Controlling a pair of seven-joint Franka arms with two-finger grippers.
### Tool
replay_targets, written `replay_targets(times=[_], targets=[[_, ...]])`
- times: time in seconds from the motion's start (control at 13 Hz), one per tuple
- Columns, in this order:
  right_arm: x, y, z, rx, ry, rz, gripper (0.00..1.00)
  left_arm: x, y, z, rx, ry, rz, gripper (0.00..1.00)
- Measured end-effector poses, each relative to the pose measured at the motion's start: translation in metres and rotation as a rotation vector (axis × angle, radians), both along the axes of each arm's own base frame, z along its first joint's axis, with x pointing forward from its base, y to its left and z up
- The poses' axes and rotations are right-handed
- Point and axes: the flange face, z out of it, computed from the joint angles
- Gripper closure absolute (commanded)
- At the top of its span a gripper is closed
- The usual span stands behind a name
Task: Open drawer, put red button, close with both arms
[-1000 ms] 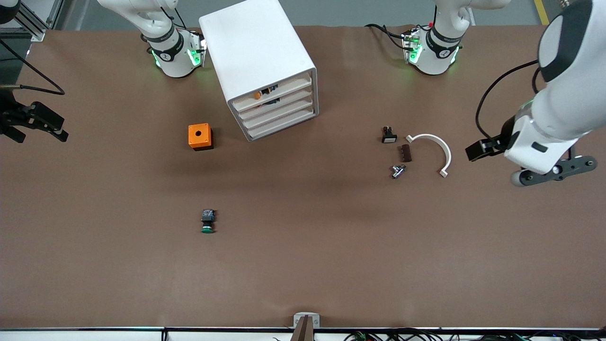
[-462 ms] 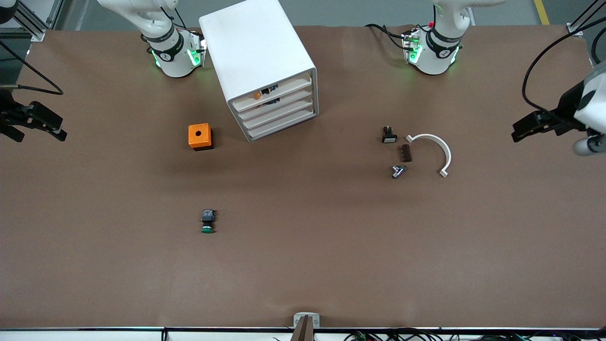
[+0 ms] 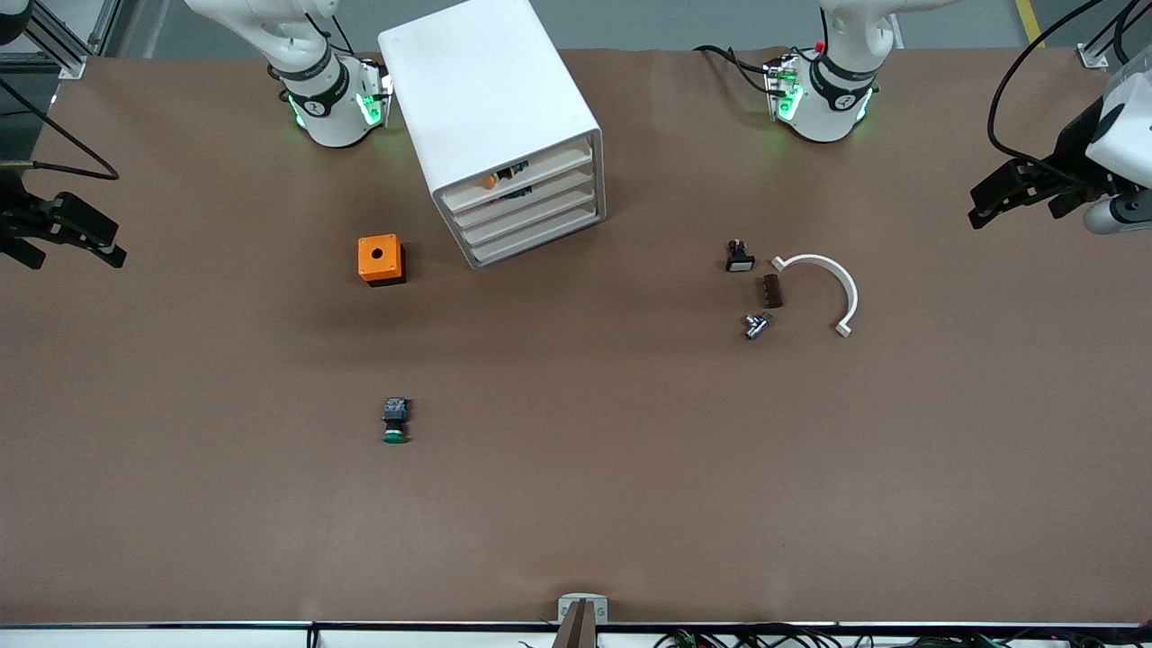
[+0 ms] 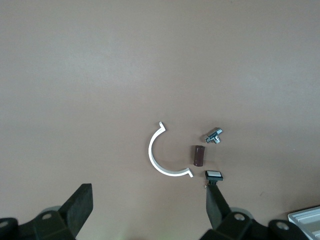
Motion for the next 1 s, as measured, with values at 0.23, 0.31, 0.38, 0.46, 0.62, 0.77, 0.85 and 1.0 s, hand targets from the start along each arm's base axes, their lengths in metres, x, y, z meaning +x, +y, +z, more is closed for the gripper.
replay_targets(times=[0.23,0.31,0.38,0.46,0.62,0.77,0.85,1.0], targets=[[0.000,0.000,0.000,0.000,0.001,0.000,0.00,-0.002,0.000,-0.001,0.001,0.013,0.005,0.00],[0.000,0.000,0.000,0.000,0.002,0.000,0.00,-0.002,0.000,-0.001,0.001,0.016,0.004,0.00],[0.000,0.000,0.000,0.000,0.002,0.000,0.00,-0.002,0.000,-0.001,0.001,0.019,0.003,0.00],[0.000,0.000,0.000,0.000,0.002,0.000,0.00,-0.003,-0.001,-0.001,0.002,0.019,0.000,0.00],[0.000,0.000,0.000,0.000,0.003,0.000,0.00,-0.007,-0.007,0.001,0.005,0.028,-0.011,0.00],[0.000,0.000,0.000,0.000,0.003,0.000,0.00,-0.008,-0.009,0.006,0.005,0.025,-0.014,0.00],[0.000,0.000,0.000,0.000,0.003,0.000,0.00,-0.008,-0.009,0.008,0.005,0.021,-0.014,0.00],[-0.001,0.000,-0.001,0.000,0.006,0.000,0.00,-0.009,-0.010,0.009,0.010,0.029,-0.017,0.00]])
